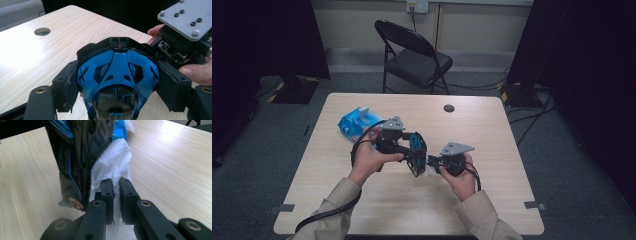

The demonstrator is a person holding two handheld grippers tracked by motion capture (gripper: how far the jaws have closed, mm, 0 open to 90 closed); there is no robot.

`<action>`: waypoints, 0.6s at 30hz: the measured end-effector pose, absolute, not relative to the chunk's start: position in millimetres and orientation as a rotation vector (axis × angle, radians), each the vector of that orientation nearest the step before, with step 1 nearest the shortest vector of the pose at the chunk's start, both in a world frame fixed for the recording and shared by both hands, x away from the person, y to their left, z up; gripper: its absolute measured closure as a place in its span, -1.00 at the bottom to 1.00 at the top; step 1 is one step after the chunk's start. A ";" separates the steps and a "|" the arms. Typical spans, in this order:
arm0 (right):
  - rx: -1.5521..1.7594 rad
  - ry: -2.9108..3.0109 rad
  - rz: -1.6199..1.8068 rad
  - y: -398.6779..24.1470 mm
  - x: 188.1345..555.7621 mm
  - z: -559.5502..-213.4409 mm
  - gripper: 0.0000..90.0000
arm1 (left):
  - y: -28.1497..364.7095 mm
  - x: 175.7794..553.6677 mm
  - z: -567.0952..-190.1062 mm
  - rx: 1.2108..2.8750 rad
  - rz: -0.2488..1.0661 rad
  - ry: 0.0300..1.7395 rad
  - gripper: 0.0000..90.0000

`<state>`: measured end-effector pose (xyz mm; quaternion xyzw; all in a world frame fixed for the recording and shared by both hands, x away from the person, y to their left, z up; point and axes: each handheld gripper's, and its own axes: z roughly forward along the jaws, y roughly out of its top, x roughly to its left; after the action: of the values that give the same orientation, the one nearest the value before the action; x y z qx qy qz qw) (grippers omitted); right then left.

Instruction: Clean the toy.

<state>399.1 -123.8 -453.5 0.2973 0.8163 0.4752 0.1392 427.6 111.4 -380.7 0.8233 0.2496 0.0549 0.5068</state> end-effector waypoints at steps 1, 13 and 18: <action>0.860 2.356 1.376 -125.0 399.3 -453.6 0.86 | 113.0 427.3 -381.0 1.984 0.136 0.608 -0.41; 0.921 2.284 1.393 -151.4 400.7 -448.1 0.86 | 139.9 424.9 -384.2 1.984 0.166 0.663 -0.41; 0.944 2.264 1.392 -160.5 400.5 -447.6 0.86 | 150.2 422.8 -385.6 1.988 0.180 0.686 -0.41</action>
<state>400.5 -160.5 -447.6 0.3303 0.7924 0.4873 0.1599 422.8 150.2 -385.6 0.8194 0.2826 0.0744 0.4931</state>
